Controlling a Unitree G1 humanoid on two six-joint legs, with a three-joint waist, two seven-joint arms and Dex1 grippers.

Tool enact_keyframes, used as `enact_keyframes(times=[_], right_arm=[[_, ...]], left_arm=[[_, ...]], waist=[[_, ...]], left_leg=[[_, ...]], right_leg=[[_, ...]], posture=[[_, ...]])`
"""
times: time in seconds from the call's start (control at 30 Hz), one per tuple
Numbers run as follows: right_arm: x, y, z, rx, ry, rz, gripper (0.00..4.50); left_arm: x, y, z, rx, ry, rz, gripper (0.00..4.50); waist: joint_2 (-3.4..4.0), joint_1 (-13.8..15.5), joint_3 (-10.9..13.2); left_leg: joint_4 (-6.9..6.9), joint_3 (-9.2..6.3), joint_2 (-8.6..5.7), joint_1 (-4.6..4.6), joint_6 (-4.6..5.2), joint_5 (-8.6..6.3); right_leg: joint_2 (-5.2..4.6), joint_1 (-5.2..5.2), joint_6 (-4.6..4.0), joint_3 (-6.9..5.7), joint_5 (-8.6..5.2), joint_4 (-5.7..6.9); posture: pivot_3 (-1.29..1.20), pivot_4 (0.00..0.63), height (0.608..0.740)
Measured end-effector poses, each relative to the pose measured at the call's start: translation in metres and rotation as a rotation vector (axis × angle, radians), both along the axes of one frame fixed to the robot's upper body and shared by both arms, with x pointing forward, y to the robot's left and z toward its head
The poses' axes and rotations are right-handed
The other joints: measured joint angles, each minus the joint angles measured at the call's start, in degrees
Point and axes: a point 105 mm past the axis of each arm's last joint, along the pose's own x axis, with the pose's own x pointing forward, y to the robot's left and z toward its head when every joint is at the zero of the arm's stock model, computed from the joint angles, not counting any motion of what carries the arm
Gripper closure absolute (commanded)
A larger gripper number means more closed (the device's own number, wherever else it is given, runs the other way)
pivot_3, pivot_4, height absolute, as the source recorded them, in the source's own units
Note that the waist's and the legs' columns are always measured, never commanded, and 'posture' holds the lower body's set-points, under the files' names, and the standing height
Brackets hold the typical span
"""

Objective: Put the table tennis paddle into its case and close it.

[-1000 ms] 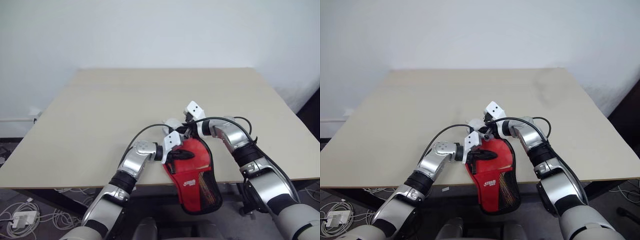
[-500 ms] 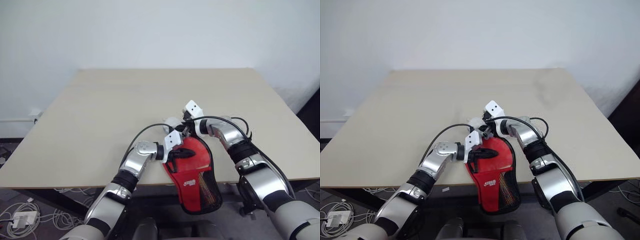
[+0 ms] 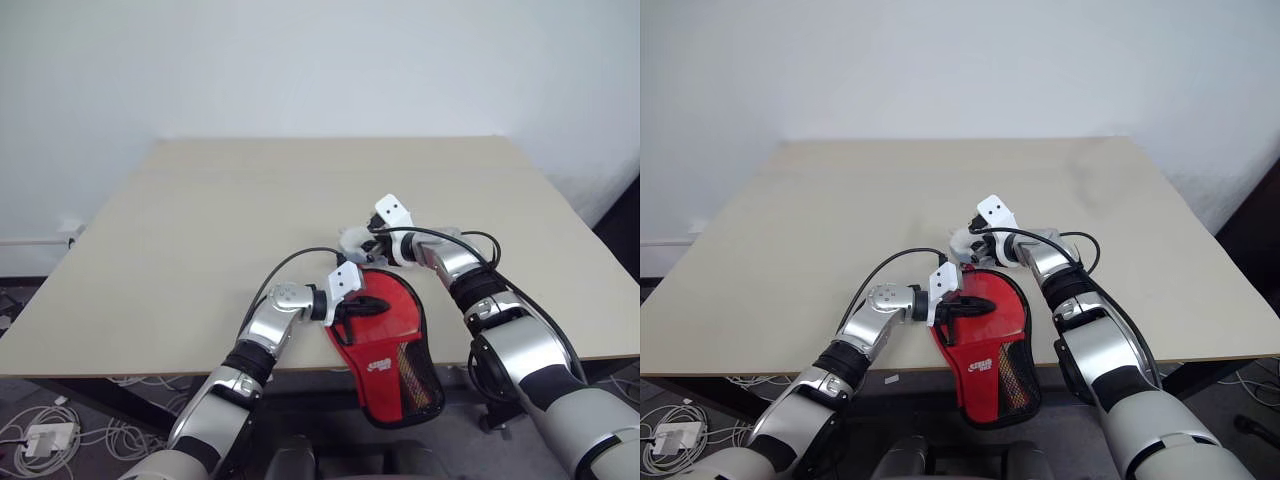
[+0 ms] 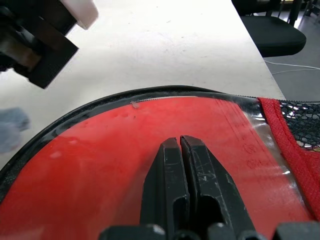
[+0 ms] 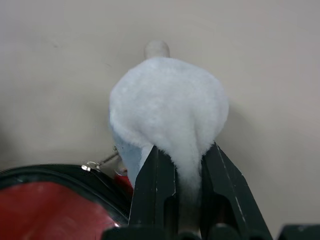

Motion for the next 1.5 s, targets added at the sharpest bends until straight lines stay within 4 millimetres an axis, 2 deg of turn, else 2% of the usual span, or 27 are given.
enact_keyframes(times=[0.23, 0.4, 0.63, 0.83, 0.93, 1.3, 1.5], right_arm=[[0.007, -0.036, 0.011, -0.061, -0.035, -0.031, 4.35], [0.001, -0.069, 0.015, -0.094, -0.047, -0.032, 4.35], [-0.025, -0.109, 0.022, -0.163, -0.042, 0.021, 4.35], [-0.067, -0.133, 0.028, -0.224, -0.009, 0.17, 4.35], [-0.085, -0.139, 0.029, -0.238, 0.02, 0.237, 4.35], [-0.127, -0.132, 0.032, -0.218, 0.083, 0.395, 4.35], [-0.136, -0.132, 0.036, -0.223, 0.094, 0.432, 4.35]], left_arm=[[0.001, 0.0, 0.0, 0.002, -0.002, -0.002, 4.5], [0.001, 0.0, -0.001, 0.007, -0.004, -0.008, 4.5], [0.002, 0.0, -0.002, 0.013, 0.002, -0.016, 4.5], [0.003, -0.001, -0.002, 0.021, 0.005, -0.027, 4.5], [0.004, 0.0, -0.002, 0.028, 0.005, -0.036, 4.5], [0.006, 0.0, -0.003, 0.037, -0.014, -0.044, 4.5], [0.006, -0.001, -0.003, 0.031, -0.021, -0.043, 4.5]], waist=[[0.07, 0.0, 0.0], [0.12, 0.1, 0.0], [0.23, 0.1, -0.1], [0.23, 0.1, -0.1], [0.23, 0.1, -0.1], [0.19, 0.1, 0.0], [0.19, 0.1, 0.0]], left_leg=[[0.0, 0.0, 0.0, 0.0, 0.0, 0.0], [0.03, 0.0, -0.02, -0.01, 0.0, 0.0], [0.04, 0.03, -0.02, 0.01, 0.0, 0.0], [0.06, 0.05, -0.02, 0.03, 0.0, -0.01], [0.07, 0.07, -0.02, 0.04, 0.0, -0.01], [0.07, 0.06, -0.02, 0.05, 0.0, -0.01], [0.08, 0.05, -0.02, 0.1, -0.01, -0.01]], right_leg=[[0.0, 0.01, 0.01, 0.0, -0.01, 0.0], [0.0, 0.03, 0.14, 0.01, -0.08, -0.02], [0.0, 0.04, 0.2, 0.04, -0.12, -0.03], [-0.01, 0.07, 0.21, 0.05, -0.12, -0.07], [0.0, 0.07, 0.22, 0.05, -0.13, -0.08], [-0.01, 0.12, 0.23, 0.04, -0.13, -0.11], [-0.02, 0.19, 0.23, 0.03, -0.13, -0.14]], posture=[[0.0, 0.0, 0.684], [0.0, 0.0, 0.684], [0.0, 0.0, 0.684], [0.0, 0.0, 0.684], [0.0, 0.0, 0.684], [0.0, 0.0, 0.684], [0.0, 0.0, 0.684]])
